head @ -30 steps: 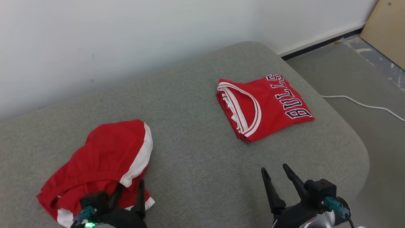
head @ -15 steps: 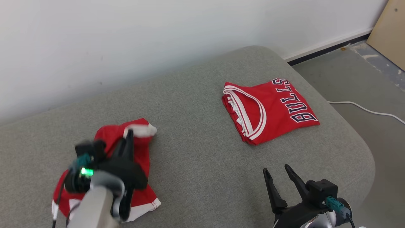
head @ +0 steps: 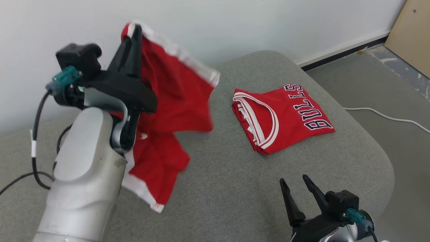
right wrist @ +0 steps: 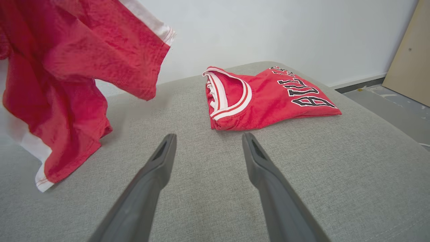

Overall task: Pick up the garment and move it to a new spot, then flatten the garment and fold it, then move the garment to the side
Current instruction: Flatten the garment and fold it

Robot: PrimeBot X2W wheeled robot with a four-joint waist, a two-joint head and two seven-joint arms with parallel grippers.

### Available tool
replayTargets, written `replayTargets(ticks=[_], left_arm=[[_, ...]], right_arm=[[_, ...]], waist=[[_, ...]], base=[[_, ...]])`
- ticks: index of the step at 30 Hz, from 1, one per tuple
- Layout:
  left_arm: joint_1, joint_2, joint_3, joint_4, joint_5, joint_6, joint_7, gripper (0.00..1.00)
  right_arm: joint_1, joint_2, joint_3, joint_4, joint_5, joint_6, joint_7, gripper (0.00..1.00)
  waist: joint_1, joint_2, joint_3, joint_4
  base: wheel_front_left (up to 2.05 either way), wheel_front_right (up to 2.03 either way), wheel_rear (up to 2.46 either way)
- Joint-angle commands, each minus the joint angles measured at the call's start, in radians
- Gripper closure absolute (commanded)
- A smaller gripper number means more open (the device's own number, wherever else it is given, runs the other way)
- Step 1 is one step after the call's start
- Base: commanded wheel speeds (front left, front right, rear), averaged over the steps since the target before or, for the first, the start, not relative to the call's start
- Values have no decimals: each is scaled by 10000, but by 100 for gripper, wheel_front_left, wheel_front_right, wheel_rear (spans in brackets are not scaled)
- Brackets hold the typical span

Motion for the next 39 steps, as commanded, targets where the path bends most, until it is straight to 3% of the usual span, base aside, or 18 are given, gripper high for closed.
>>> replayTargets(ticks=[1,5,10,14,18,25,36,37,38,39], left_arm=[[-87,-19,-7,-43,-83,-94,-54,100],[465,-92,-351,-186,-401,-327,36,100],[2310,-53,-1484,-728,-1012,-558,747,100],[4063,738,-2815,-1720,-1422,-566,1571,100],[5308,1773,-3397,-2526,-1460,-562,2164,100],[6032,2992,-3543,-2626,-611,150,2383,100],[6203,2934,-2879,-1998,-795,1192,1818,100],[6242,2898,-2806,-1999,-910,1218,1731,95],[6320,2809,-2698,-2042,-1071,1235,1644,35],[6386,2761,-2622,-2094,-1121,1228,1521,0]], right_arm=[[49,-5,-58,-6,-69,-26,-56,0],[178,-4,-171,-32,-66,-26,-48,0],[310,-4,-283,-141,-27,-26,-13,0],[400,-4,-342,-246,-67,-26,55,0],[441,-5,-354,-309,-36,-26,84,0],[409,-3,-218,-278,62,-26,153,0],[380,-6,-219,-276,-6,-26,168,0],[405,-5,-241,-282,-22,-26,173,0],[425,-5,-255,-290,-32,-26,182,0],[445,-5,-274,-295,-43,-26,191,0]], waist=[[0,-1,3,42],[0,-1,9,338],[0,-1,12,920],[0,-1,4,1420],[0,-1,-10,1855],[0,-1,-32,2221],[0,-1,-70,2098],[0,-1,-80,2095],[0,-1,-92,2095],[0,-1,-106,2101]], base=[[0,0,0],[0,0,0],[0,0,0],[0,0,0],[0,0,0],[0,0,0],[0,0,0],[0,0,0],[0,0,0],[0,0,0]])
